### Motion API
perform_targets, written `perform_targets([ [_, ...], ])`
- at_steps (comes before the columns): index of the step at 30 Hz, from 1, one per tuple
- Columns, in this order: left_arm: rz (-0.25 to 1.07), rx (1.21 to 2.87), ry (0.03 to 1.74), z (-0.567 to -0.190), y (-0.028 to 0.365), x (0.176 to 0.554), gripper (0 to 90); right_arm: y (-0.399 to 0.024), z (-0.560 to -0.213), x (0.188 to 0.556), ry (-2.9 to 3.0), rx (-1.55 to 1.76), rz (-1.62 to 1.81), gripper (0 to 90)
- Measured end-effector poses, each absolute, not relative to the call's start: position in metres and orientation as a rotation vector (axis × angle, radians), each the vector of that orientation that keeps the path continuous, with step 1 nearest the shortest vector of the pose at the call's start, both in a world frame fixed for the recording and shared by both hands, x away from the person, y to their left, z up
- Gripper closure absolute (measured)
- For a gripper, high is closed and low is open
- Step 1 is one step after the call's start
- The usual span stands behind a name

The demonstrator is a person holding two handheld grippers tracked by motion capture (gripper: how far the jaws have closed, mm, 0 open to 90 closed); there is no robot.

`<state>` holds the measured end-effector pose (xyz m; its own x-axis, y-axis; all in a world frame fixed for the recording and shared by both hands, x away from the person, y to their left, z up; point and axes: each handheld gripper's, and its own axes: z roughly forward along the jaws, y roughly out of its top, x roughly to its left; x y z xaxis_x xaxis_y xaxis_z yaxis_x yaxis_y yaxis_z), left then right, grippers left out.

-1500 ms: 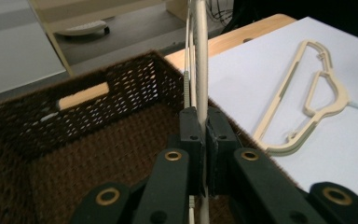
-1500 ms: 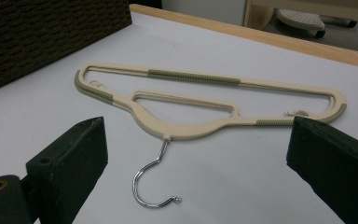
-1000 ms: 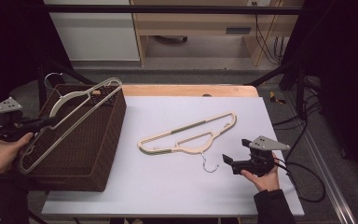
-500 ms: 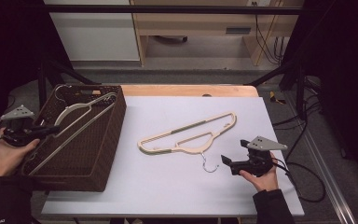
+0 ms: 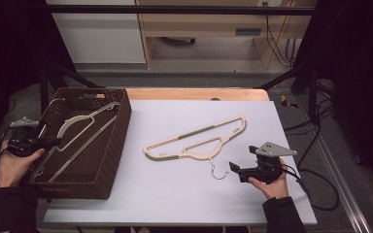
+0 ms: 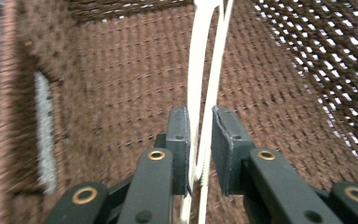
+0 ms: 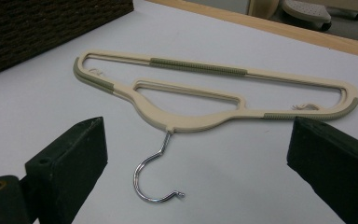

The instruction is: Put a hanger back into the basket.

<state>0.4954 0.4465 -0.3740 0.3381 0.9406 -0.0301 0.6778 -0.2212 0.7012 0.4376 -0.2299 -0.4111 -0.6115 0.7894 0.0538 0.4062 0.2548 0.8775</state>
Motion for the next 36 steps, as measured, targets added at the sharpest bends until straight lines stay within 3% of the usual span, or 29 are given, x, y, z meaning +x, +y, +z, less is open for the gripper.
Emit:
perform_targets([
  [9, 0.644, 1.878, 1.373, -0.355, 0.443, 0.475, 57.3, -0.23, -0.41, 0.437, 2.128, 1.097, 1.313, 5.1],
  [17, 0.657, 1.774, 1.175, -0.336, 0.406, 0.455, 28.9, -0.231, -0.409, 0.437, 2.11, 1.097, 1.321, 4.9],
  [22, 0.631, 1.744, 1.069, -0.331, 0.374, 0.448, 15.9, -0.23, -0.409, 0.437, 2.105, 1.111, 1.312, 4.7],
  [27, 0.606, 1.752, 0.994, -0.332, 0.343, 0.443, 9.5, -0.23, -0.408, 0.437, 2.093, 1.112, 1.31, 5.1],
  [36, 0.573, 1.773, 0.894, -0.346, 0.299, 0.435, 7.9, -0.228, -0.409, 0.437, 2.089, 1.126, 1.309, 5.2],
])
